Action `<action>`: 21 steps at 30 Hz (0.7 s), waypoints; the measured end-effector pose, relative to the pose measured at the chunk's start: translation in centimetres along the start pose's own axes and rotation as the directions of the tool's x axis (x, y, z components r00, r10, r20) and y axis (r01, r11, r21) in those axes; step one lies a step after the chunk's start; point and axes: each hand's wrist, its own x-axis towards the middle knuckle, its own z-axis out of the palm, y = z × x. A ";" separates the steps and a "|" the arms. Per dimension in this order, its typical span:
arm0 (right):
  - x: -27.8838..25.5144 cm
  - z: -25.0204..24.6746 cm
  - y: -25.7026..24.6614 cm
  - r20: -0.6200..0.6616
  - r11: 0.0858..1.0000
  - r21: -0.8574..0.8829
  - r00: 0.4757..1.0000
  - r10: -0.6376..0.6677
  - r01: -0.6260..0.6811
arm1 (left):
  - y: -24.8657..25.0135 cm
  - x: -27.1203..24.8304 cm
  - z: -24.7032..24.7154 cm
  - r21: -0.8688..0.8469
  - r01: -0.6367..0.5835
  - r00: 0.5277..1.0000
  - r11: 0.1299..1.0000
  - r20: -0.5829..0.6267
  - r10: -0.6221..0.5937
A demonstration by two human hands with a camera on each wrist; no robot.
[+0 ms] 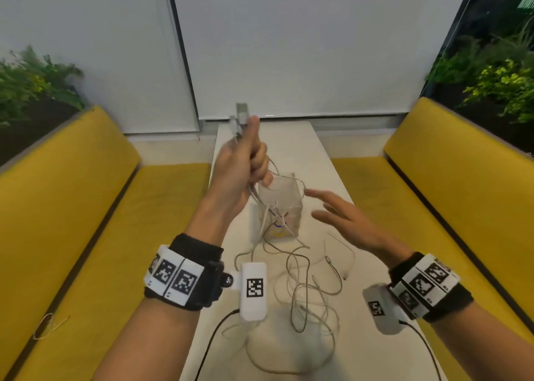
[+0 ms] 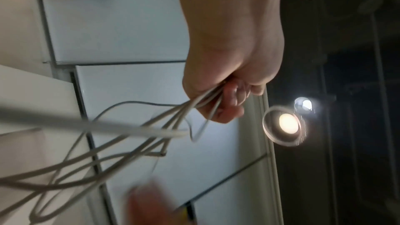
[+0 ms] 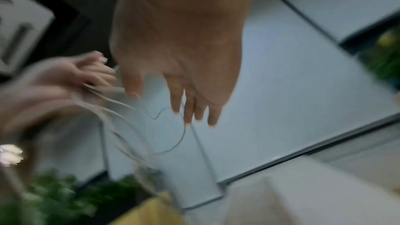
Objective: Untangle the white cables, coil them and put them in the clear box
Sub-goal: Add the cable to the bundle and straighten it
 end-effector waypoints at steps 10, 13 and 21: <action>2.0 3.7 -7.1 0.099 0.932 0.256 0.951 -0.292 0.259 | -2.3 -0.3 1.9 -0.097 -0.004 0.996 0.995 0.088 0.013; 2.5 3.3 -7.5 0.068 0.919 0.322 0.963 -0.262 0.227 | -2.5 -0.7 1.5 -0.032 -0.117 0.992 0.993 0.050 0.119; 2.0 3.7 -7.0 0.022 0.941 0.248 0.969 -0.245 0.232 | -2.1 -1.1 2.0 0.124 -0.007 1.000 0.992 0.024 0.004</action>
